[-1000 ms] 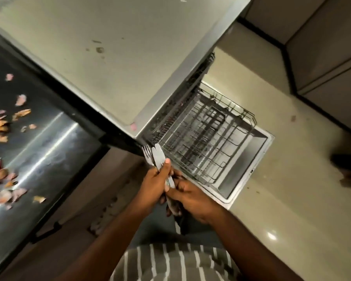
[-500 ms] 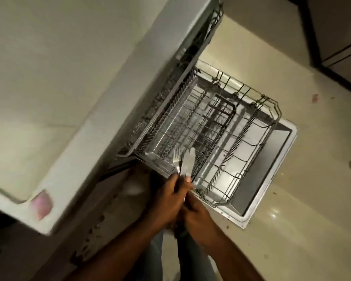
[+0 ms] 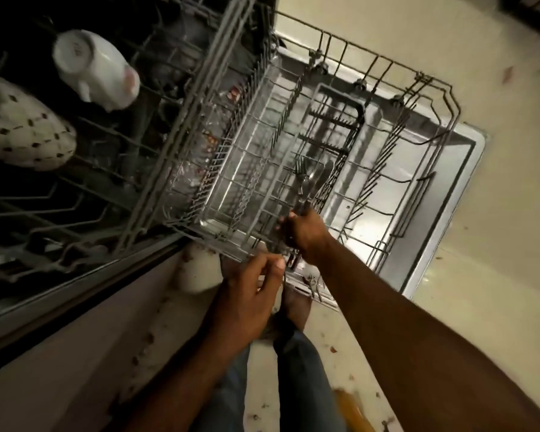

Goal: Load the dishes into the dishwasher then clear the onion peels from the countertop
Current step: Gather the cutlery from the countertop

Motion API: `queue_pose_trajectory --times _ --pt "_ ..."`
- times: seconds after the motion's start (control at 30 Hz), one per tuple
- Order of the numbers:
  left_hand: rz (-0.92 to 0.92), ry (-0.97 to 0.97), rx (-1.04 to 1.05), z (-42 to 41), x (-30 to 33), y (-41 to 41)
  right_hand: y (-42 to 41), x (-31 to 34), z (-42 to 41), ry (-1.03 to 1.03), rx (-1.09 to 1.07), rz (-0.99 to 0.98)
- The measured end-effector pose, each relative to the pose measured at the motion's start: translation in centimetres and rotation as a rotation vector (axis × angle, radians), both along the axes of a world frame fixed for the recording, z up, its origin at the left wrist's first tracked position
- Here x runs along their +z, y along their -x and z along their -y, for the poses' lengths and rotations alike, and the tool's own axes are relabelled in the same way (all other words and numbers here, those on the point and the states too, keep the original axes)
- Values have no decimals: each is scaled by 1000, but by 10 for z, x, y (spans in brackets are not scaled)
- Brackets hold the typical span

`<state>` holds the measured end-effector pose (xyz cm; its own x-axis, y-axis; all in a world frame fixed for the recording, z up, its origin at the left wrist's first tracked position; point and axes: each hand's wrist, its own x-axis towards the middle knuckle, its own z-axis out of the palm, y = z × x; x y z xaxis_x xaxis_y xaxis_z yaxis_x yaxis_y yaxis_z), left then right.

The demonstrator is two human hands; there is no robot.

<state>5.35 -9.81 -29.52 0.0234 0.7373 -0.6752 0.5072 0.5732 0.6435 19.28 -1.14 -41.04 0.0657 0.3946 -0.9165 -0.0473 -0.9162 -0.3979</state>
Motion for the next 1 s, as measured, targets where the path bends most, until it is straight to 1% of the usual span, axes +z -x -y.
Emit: queue_pose_trajectory --times 0.13,0.27,0.37,0.47,0.53,0.6,0.67,0.73,0.87,1.0 --pt "13 -11 -48 -4 -5 -8 -2 -21 -27 107 30 62" --pt "45 12 -54 -7 -8 -12 -3 -23 -40 112 165 92" --pt "51 26 -63 -8 -9 -13 -3 -19 -43 155 230 120" --pt "56 40 -71 -8 -9 -12 -2 -14 -35 69 327 190" --pt "48 45 -84 -8 -8 -10 -2 -7 -26 35 325 225" --pt "42 38 -88 -8 -6 -7 -1 3 -16 39 247 218" --pt "38 24 -81 -9 -3 -6 0 13 0 25 99 174" --pt "38 9 -76 -7 3 -6 0 28 19 -48 48 161" --pt "41 22 -90 1 27 -10 -4 61 58 -191 146 247" --pt "71 8 -93 14 49 -16 -8 82 92 -232 192 326"
